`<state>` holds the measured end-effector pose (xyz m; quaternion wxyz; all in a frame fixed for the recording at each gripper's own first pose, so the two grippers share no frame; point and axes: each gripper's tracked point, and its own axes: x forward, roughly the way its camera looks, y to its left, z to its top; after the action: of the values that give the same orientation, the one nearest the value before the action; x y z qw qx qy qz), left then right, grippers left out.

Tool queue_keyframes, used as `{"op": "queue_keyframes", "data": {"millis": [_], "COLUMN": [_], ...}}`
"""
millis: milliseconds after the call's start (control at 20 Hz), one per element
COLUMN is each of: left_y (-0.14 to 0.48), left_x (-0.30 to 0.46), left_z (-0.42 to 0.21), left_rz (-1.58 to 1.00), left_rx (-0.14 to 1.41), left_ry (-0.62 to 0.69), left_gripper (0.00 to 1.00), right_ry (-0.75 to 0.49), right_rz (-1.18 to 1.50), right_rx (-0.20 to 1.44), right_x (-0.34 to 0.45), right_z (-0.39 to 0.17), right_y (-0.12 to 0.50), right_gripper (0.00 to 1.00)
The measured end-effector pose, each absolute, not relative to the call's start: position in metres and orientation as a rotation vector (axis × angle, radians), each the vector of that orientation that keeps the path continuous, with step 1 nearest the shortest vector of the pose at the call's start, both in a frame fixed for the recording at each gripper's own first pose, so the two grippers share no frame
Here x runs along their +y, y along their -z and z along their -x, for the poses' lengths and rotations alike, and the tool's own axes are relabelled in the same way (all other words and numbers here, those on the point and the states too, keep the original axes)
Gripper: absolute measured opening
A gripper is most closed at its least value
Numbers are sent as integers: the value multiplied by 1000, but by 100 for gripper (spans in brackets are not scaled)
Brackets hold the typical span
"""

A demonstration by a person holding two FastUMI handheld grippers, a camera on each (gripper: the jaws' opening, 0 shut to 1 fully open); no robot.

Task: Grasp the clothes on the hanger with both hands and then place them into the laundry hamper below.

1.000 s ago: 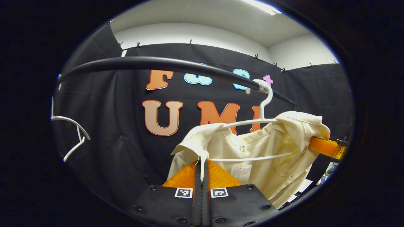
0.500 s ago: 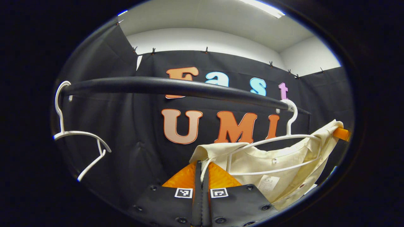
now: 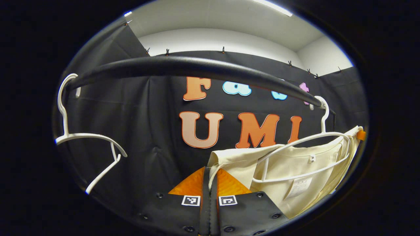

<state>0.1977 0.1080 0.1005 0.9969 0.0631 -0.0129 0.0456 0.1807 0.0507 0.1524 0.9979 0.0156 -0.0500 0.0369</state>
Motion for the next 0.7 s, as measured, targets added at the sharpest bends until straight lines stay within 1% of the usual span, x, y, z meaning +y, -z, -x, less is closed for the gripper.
{"op": "queue_keyframes", "data": {"millis": [100,150,400,700], "left_y": [-105,-106,-112,-88], "left_x": [112,117,116,134], "left_z": [-197,-197,-195,-199], "left_rz": [-108,-107,-118,-117], "left_rx": [-37,-41,-57,-6], "left_ry": [-98,-106,-97,-130], "left_gripper": [5,7,7,7], "right_ry": [-58,-54,-45,-76], "right_rz": [-13,-4,50,-4], "right_rx": [-107,-115,-142,-29], "right_x": [44,41,41,45], "right_z": [-187,-190,-194,-201], "right_y": [-158,-164,-179,-117], "right_gripper": [0,0,0,0]}}
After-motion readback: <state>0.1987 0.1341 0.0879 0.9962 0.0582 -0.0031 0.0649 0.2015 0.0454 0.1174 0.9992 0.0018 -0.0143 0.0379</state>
